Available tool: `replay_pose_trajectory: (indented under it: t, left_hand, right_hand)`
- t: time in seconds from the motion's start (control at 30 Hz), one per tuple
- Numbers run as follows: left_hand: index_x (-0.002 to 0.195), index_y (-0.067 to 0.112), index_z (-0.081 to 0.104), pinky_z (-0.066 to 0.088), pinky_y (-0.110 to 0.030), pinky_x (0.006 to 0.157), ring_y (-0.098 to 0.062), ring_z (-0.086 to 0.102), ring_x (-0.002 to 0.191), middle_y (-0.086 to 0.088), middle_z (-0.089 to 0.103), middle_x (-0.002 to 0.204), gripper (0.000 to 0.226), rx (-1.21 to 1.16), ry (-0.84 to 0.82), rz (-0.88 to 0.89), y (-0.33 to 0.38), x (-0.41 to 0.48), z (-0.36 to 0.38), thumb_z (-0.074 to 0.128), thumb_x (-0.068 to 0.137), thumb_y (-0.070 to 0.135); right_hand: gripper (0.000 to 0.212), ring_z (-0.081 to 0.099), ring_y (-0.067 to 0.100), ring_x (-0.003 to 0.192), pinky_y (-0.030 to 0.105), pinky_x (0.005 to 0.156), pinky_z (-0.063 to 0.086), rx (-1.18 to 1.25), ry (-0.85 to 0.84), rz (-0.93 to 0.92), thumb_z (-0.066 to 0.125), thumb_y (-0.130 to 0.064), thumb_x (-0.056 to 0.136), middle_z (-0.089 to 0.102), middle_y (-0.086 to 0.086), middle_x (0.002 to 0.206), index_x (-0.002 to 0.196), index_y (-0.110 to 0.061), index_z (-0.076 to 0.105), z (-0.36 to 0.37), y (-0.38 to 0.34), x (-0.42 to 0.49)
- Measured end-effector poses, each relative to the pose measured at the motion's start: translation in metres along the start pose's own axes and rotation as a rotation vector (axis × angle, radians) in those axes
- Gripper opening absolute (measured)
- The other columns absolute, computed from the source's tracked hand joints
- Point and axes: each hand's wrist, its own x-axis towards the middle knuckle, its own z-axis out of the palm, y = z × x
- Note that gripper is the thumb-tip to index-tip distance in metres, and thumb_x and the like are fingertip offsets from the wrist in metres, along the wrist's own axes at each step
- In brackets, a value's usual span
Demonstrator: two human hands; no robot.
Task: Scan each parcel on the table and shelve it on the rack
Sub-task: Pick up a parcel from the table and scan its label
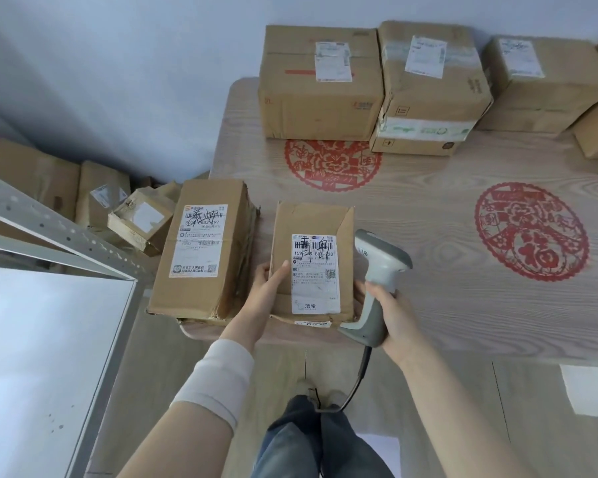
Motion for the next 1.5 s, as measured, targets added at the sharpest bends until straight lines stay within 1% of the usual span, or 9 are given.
replay_pose_trajectory:
  t: [0.17,0.33,0.5,0.6,0.67,0.83,1.13,1.27,1.5]
  left_hand:
    - [0.126,0.027,0.038,0.053,-0.036,0.083,-0.015,0.066,0.095,0.003,0.069,0.105,0.067,-0.02,-0.095,0.054,0.022,-0.001,0.014,0.069,0.072,0.051]
    - [0.123,0.027,0.038,0.053,-0.039,0.08,-0.015,0.069,0.081,0.007,0.074,0.085,0.081,-0.056,-0.151,0.189,0.06,-0.007,0.056,0.076,0.054,0.049]
    - [0.115,0.049,0.04,0.055,-0.028,0.067,-0.014,0.07,0.088,0.006,0.074,0.095,0.065,-0.083,-0.185,0.378,0.096,-0.027,0.115,0.075,0.06,0.044]
    - [0.132,0.042,0.036,0.053,-0.025,0.075,-0.013,0.067,0.1,0.007,0.071,0.107,0.069,-0.16,-0.142,0.509,0.113,-0.041,0.153,0.069,0.072,0.035]
    - [0.138,0.033,0.036,0.051,-0.028,0.082,-0.014,0.065,0.105,0.001,0.067,0.117,0.074,-0.199,-0.107,0.569,0.123,-0.048,0.176,0.069,0.072,0.035]
    - [0.139,0.036,0.036,0.053,-0.035,0.085,-0.017,0.065,0.104,-0.002,0.064,0.12,0.094,-0.209,-0.062,0.623,0.143,-0.069,0.216,0.077,0.056,0.046]
    - [0.128,0.05,0.039,0.055,-0.033,0.076,-0.019,0.065,0.104,-0.006,0.062,0.121,0.085,-0.156,-0.037,0.707,0.163,-0.101,0.236,0.077,0.053,0.052]
    - [0.129,0.044,0.039,0.053,-0.037,0.088,-0.02,0.065,0.104,-0.009,0.062,0.12,0.084,-0.154,-0.041,0.763,0.172,-0.106,0.232,0.077,0.054,0.049]
    - [0.109,0.06,0.044,0.053,-0.034,0.085,-0.019,0.064,0.105,-0.006,0.063,0.119,0.064,-0.13,-0.02,0.757,0.172,-0.114,0.223,0.076,0.054,0.053]
  right_hand:
    - [0.009,0.073,0.018,0.075,0.035,0.061,0.059,0.042,-0.045,-0.082,0.059,-0.009,0.088,0.076,0.004,0.084,0.091,-0.011,0.067,-0.015,-0.035,-0.013]
    - [0.011,0.072,0.023,0.084,0.036,0.063,0.058,0.05,-0.091,-0.179,0.057,-0.009,0.089,0.076,0.006,0.092,0.096,-0.01,0.066,-0.039,-0.089,-0.028]
    - [0.014,0.072,0.023,0.087,0.037,0.06,0.059,0.015,-0.194,-0.321,0.055,-0.009,0.091,0.075,0.009,0.096,0.096,-0.011,0.068,-0.082,-0.157,-0.047]
    - [0.014,0.072,0.022,0.071,0.033,0.053,0.057,-0.029,-0.225,-0.41,0.055,-0.01,0.091,0.075,0.006,0.077,0.085,-0.011,0.068,-0.112,-0.195,-0.059]
    - [0.009,0.065,0.02,0.053,0.029,0.046,0.052,-0.064,-0.238,-0.445,0.063,-0.021,0.086,0.068,0.004,0.063,0.085,-0.013,0.065,-0.129,-0.214,-0.07]
    - [0.048,0.047,0.017,0.044,0.026,0.041,0.039,-0.219,-0.45,-0.467,0.077,-0.06,0.057,0.056,0.005,0.06,0.075,-0.016,0.066,-0.133,-0.256,-0.103]
    - [0.047,0.046,0.017,0.042,0.023,0.04,0.038,-0.332,-0.507,-0.512,0.065,-0.056,0.069,0.054,0.004,0.055,0.075,-0.009,0.059,-0.116,-0.287,-0.149]
    - [0.04,0.046,0.016,0.042,0.022,0.04,0.038,-0.343,-0.53,-0.516,0.062,-0.049,0.081,0.054,0.003,0.056,0.074,-0.01,0.059,-0.115,-0.289,-0.154]
    - [0.042,0.046,0.017,0.042,0.024,0.039,0.038,-0.347,-0.533,-0.546,0.066,-0.052,0.074,0.053,0.006,0.055,0.061,-0.013,0.061,-0.109,-0.287,-0.16]
